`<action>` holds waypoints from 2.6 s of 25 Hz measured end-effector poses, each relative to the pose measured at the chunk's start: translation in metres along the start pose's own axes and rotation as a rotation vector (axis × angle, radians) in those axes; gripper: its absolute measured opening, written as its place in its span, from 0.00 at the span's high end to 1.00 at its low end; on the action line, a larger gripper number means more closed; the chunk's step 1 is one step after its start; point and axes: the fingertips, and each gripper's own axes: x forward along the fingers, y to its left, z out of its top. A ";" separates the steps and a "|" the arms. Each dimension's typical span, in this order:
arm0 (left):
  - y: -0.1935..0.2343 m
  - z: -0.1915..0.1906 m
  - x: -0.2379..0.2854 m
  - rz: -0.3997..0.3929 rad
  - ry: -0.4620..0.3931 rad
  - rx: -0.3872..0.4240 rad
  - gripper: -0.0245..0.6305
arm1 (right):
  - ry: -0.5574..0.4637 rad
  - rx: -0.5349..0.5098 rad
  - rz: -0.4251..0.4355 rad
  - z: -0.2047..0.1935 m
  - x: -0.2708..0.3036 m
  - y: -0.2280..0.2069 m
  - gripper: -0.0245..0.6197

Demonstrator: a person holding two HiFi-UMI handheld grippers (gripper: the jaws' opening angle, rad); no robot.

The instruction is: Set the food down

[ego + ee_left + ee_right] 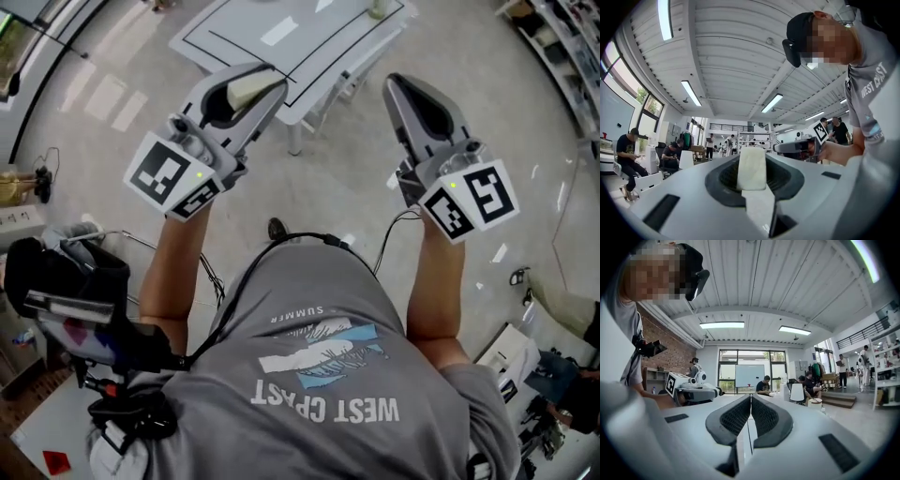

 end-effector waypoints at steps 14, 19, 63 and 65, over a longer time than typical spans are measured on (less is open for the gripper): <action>0.080 -0.026 0.046 0.050 0.008 -0.031 0.81 | 0.039 -0.003 0.054 -0.014 0.074 -0.061 0.95; 0.089 -0.030 0.086 0.092 0.015 -0.008 0.81 | 0.030 -0.008 0.114 -0.014 0.085 -0.102 0.95; 0.292 -0.048 0.148 0.032 -0.055 -0.064 0.81 | 0.148 -0.031 0.062 -0.023 0.270 -0.180 0.95; 0.297 -0.048 0.155 0.052 -0.041 -0.064 0.81 | 0.148 -0.023 0.086 -0.021 0.275 -0.186 0.95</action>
